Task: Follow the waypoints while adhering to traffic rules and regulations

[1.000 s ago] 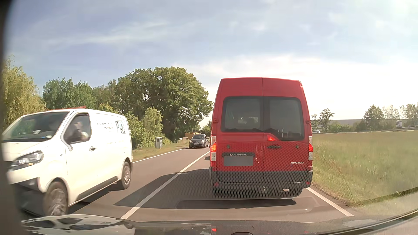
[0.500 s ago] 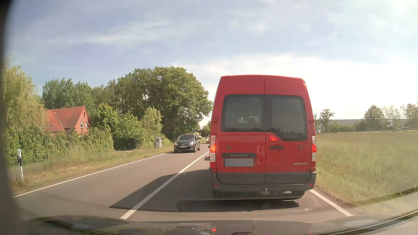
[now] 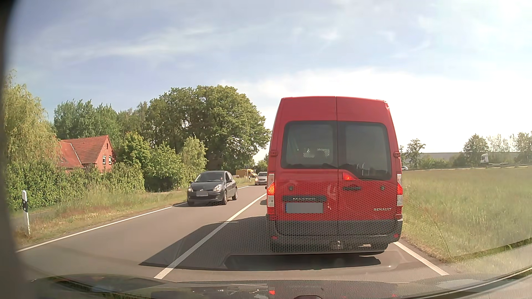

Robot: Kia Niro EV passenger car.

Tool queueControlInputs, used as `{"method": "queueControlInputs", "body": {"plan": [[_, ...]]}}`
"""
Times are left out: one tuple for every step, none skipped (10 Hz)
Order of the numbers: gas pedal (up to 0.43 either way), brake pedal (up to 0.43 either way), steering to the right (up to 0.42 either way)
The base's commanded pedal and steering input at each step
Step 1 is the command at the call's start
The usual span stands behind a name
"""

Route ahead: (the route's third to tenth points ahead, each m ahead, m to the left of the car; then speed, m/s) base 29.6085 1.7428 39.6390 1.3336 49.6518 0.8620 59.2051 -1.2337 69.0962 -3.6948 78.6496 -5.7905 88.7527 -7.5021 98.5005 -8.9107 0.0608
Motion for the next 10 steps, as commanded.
{"method": "queueControlInputs", "body": {"plan": [[0.000, 0.238, 0.000], [0.000, 0.238, 0.000], [0.000, 0.238, 0.000], [0.000, 0.238, 0.000], [0.000, 0.238, 0.000], [0.000, 0.238, 0.000], [0.000, 0.238, 0.000], [0.000, 0.238, 0.000], [0.000, 0.238, -0.001], [0.000, 0.238, 0.000]]}}
